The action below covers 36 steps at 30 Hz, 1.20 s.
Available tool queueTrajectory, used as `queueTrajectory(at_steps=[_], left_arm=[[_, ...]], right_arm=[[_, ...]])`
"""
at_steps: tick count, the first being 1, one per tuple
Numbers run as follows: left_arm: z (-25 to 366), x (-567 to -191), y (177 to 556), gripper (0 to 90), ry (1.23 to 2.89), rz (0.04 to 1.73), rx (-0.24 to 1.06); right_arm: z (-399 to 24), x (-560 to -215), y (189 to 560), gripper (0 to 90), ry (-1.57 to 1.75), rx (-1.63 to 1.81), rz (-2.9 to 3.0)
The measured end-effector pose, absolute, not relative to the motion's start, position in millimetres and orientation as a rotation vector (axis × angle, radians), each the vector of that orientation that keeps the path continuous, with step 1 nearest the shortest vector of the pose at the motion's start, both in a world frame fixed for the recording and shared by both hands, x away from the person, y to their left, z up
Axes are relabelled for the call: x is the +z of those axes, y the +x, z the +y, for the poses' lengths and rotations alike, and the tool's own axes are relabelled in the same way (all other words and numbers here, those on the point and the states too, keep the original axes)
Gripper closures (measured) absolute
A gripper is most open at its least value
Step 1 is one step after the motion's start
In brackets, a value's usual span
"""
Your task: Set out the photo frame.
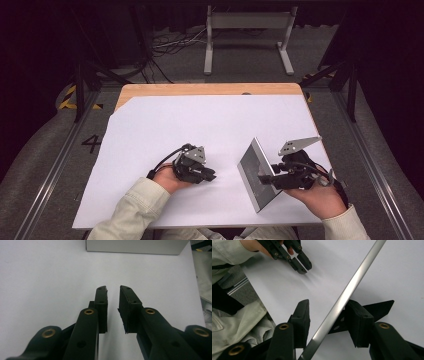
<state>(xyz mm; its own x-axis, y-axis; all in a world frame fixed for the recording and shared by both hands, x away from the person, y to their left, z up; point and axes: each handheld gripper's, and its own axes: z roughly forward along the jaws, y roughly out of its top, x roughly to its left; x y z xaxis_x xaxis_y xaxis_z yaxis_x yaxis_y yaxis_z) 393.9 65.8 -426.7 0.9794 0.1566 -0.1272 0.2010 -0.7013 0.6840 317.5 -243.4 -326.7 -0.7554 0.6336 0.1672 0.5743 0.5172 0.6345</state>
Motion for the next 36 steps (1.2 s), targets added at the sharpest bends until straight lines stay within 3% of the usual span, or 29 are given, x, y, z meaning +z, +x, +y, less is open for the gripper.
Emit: queueTrajectory(at_steps=[19, 23, 36], left_arm=[[66.6, -428.5, 394.4, 76.9, 2.363, 0.259, -0.084], [67.7, -428.6, 394.3, 76.9, 2.361, 0.265, -0.085], [73.8, -427.8, 394.3, 76.7, 2.345, 0.296, -0.078]], right_arm=[[-249.2, -321.6, 322.1, 73.4, 1.101, 0.992, 2.628], [-250.2, -321.0, 323.1, 80.3, 1.098, 0.967, 2.617], [-246.0, -317.4, 324.1, 84.2, 1.040, 0.972, 2.627]])
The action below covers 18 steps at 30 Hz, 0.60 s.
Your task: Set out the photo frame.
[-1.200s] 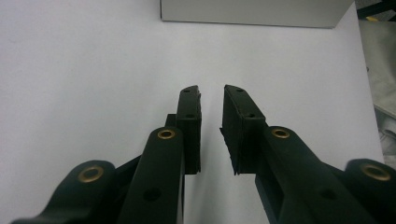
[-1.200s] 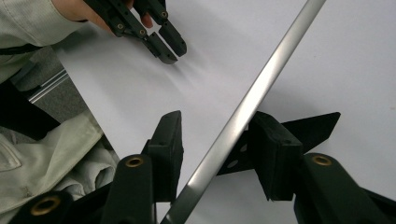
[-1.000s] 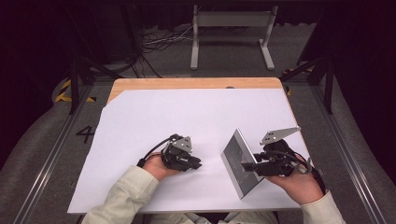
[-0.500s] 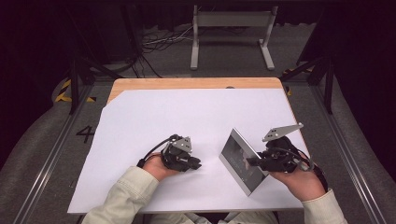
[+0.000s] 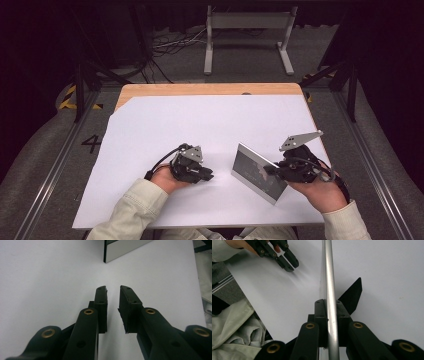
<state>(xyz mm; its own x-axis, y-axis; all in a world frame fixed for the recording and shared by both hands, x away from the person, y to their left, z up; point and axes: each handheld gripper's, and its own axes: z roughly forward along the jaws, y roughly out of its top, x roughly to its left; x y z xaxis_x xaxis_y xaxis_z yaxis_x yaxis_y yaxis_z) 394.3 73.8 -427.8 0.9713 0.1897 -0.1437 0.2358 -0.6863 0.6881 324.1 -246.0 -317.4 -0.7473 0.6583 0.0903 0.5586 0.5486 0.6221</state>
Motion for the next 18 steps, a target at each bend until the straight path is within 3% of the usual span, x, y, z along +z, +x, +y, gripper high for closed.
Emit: queueTrajectory(at_steps=[7, 11, 18], left_arm=[[77.5, -427.2, 396.0, 73.9, 2.330, 0.333, -0.080], [83.2, -426.6, 399.0, 64.9, 2.292, 0.417, -0.097], [98.4, -424.9, 402.2, 58.7, 2.236, 0.493, -0.032]], right_arm=[[-246.0, -312.6, 323.5, 84.2, 1.016, 0.979, 2.624], [-244.4, -309.8, 324.1, 84.2, 0.993, 0.976, 2.619], [-243.2, -301.6, 329.4, 84.2, 0.954, 0.965, 2.623]])
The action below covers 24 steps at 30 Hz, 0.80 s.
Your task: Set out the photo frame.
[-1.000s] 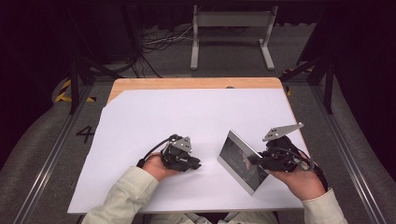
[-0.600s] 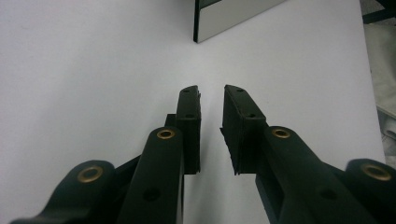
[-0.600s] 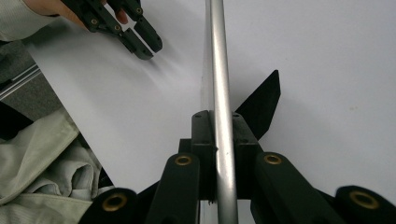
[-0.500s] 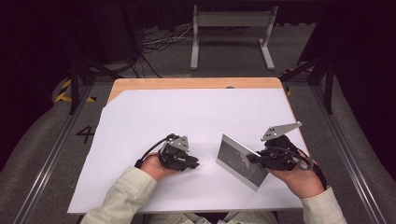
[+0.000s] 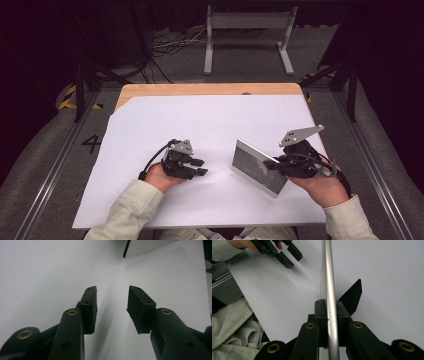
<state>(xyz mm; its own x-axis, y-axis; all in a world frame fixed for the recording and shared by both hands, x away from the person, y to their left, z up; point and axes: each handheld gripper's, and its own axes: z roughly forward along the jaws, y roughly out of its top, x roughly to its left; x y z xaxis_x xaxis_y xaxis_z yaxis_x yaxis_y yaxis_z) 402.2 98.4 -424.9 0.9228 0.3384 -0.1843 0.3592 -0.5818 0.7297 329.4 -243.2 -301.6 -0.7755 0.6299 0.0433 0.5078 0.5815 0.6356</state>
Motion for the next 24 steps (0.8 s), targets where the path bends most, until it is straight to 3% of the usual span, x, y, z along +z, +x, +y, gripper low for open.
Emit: queueTrajectory(at_steps=[10, 24], left_arm=[[105.4, -423.4, 401.2, 54.1, 2.213, 0.524, 0.001], [131.0, -424.2, 391.3, 54.2, 2.194, 0.602, 0.034]], right_arm=[[-245.0, -290.4, 340.7, 84.2, 0.911, 0.970, 2.637], [-227.2, -274.6, 364.7, 84.1, 0.724, 0.955, 2.682]])
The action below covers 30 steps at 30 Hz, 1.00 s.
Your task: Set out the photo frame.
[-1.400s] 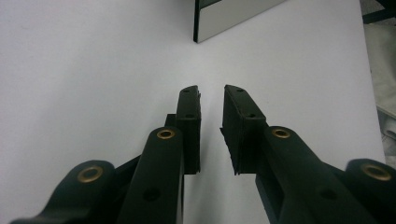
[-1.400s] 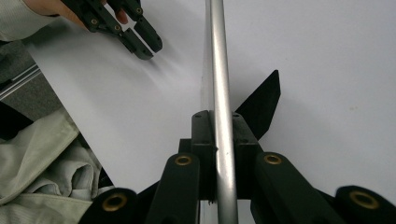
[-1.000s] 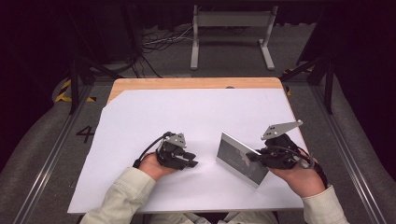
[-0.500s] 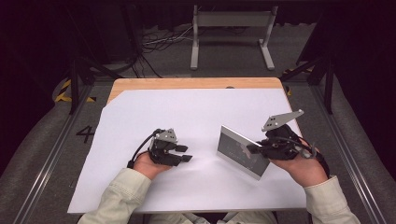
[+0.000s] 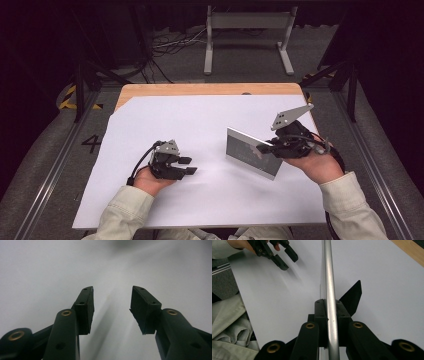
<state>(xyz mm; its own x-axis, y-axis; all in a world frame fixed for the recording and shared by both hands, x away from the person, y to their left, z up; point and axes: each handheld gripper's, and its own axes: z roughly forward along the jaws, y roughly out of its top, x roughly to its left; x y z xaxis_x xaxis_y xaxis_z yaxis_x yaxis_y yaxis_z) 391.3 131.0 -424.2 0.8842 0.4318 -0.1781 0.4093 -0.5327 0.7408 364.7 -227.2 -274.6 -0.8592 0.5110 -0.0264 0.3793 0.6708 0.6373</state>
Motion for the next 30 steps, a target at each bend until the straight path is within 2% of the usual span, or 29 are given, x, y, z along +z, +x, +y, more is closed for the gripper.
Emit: queueTrajectory(at_steps=[12, 30], left_arm=[[148.5, -424.4, 391.0, 54.2, 2.140, 0.662, 0.017], [153.7, -429.2, 394.0, 54.2, 2.135, 0.715, 0.030]], right_arm=[[-210.0, -267.9, 387.9, 84.1, 0.583, 0.942, 2.737], [-186.0, -271.8, 414.5, 84.1, 0.410, 0.925, 2.827]])
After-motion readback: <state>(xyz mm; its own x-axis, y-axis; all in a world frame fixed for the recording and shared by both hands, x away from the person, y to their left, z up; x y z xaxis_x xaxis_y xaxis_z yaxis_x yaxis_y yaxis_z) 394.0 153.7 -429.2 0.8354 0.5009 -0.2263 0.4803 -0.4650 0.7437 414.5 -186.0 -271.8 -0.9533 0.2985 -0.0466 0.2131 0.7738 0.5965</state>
